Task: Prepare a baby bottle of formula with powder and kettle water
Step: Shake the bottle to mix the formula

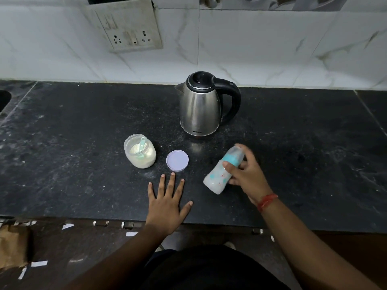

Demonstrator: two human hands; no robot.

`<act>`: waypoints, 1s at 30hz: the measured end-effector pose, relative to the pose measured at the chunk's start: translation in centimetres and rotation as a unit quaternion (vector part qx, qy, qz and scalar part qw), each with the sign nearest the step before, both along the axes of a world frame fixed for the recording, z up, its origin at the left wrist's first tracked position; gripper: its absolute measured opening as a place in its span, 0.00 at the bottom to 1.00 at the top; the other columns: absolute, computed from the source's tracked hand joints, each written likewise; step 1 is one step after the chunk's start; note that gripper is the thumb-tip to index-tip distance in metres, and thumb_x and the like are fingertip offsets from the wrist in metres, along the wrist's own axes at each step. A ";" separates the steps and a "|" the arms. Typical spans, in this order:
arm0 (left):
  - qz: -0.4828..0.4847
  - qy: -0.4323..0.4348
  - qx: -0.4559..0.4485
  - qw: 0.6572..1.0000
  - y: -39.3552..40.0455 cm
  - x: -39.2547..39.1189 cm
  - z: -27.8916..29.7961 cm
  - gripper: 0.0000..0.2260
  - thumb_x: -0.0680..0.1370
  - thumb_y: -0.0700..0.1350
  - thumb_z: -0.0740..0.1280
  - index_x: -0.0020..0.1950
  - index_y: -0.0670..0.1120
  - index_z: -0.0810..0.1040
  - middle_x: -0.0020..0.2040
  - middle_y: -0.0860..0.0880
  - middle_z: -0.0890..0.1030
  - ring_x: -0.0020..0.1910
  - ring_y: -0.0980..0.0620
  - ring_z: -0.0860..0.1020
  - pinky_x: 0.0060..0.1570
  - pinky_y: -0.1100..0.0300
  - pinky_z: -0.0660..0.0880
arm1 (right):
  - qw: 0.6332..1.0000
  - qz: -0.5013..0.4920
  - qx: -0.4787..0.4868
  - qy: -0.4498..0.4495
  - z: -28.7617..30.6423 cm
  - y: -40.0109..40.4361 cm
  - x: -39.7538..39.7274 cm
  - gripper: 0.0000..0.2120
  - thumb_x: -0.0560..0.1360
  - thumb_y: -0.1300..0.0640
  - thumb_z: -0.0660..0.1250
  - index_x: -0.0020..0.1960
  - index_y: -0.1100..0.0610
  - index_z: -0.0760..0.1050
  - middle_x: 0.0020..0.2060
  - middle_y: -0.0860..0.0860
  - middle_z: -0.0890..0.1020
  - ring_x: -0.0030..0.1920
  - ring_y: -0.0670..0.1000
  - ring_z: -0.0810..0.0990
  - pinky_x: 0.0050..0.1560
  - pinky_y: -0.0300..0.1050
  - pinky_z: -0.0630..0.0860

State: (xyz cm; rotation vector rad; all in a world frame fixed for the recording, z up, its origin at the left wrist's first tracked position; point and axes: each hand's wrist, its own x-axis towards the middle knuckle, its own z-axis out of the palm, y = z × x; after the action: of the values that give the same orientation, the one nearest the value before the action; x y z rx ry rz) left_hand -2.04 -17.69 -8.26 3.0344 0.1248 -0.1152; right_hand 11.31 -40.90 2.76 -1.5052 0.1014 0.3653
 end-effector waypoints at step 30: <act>0.000 0.006 0.000 1.000 -0.1 0.1 0.2 0.34 0.82 0.70 0.47 0.83 0.53 0.59 0.84 0.44 0.59 0.83 0.38 0.54 0.76 0.28 0.50 | 0.998 -0.052 0.038 0.026 -0.7 -0.5 -0.3 0.24 0.78 0.59 0.72 0.69 0.45 0.68 0.61 0.55 0.80 0.57 0.54 0.85 0.44 0.50 0.85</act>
State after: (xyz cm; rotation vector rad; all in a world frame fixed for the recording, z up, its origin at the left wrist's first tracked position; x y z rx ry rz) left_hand -1.98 -17.80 -8.01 3.0334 0.1254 -0.1340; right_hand 11.03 -41.41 2.03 -1.4095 0.2038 0.3220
